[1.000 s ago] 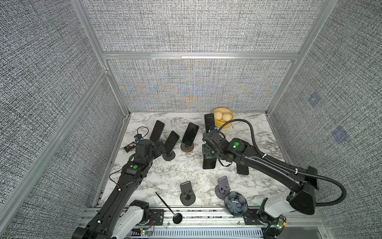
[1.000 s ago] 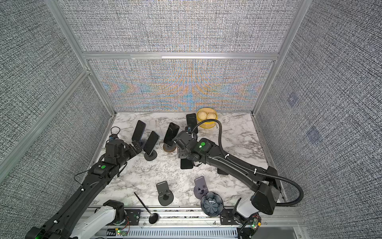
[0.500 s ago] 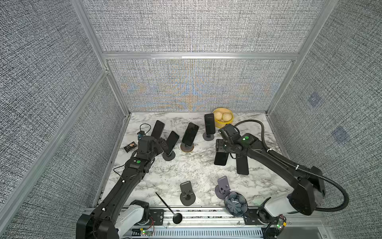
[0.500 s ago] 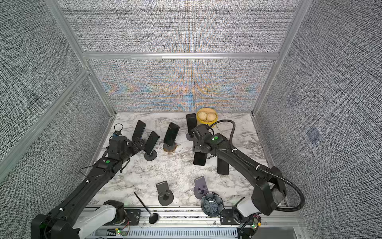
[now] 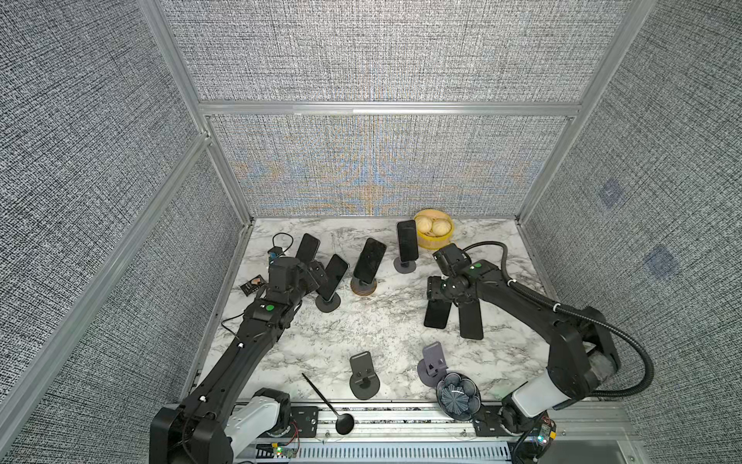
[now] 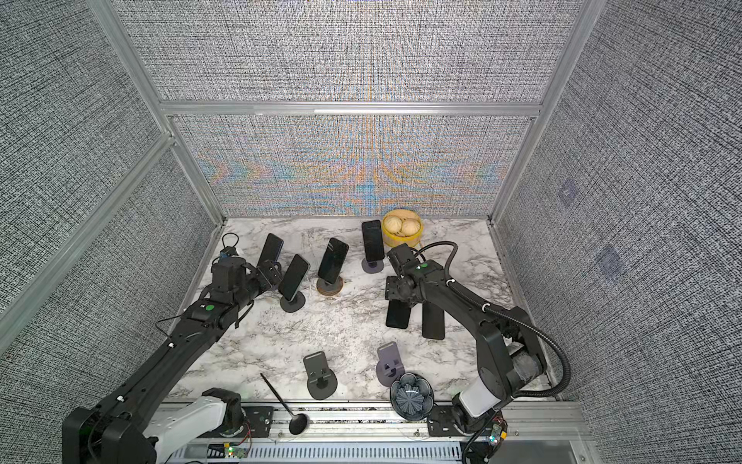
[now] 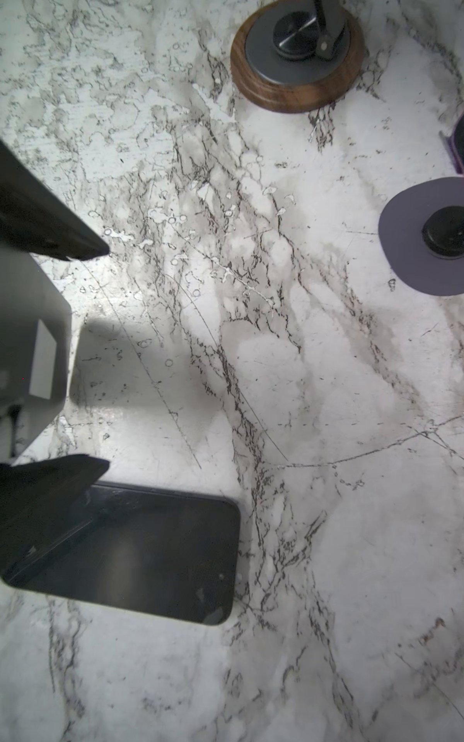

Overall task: Remove the phone from the phone stand
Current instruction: Place the phone at the center of the table.

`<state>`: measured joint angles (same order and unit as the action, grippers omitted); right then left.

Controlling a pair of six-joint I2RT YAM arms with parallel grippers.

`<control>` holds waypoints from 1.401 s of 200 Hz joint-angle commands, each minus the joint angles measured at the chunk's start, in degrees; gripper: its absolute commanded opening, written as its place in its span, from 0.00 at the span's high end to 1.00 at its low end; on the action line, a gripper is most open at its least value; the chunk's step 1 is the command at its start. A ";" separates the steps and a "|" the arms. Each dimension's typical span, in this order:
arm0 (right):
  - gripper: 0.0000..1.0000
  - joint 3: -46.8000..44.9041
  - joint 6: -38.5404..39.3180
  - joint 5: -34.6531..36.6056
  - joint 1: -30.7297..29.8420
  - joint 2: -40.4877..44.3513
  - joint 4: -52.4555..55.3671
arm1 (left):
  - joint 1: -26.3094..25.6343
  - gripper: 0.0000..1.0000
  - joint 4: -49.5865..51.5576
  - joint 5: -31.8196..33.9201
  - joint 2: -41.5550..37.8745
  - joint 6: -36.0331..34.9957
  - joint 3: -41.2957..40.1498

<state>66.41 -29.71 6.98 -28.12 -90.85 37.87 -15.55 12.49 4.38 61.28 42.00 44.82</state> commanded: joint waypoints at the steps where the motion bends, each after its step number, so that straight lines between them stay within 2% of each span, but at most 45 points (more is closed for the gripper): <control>1: 0.29 -0.27 2.03 -1.77 0.63 -1.13 -0.43 | 0.08 0.01 0.25 0.08 0.11 -0.87 0.88; 108: 0.29 1.17 3.33 -1.01 2.61 -9.92 2.02 | 0.10 0.01 -3.39 -1.22 -0.47 -0.75 -0.85; 228: 0.29 0.60 2.58 -1.70 2.99 -14.31 0.55 | 0.08 0.01 -5.41 -1.01 -0.37 -0.65 -2.40; 280: 0.29 0.30 2.78 -2.50 3.04 -17.06 -1.12 | 0.08 0.01 -1.36 -0.91 -0.23 -1.57 -0.05</control>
<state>67.72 -26.92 4.54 -24.95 -106.69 38.15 -15.55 10.17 3.03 61.65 41.36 44.66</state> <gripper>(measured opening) 0.726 0.994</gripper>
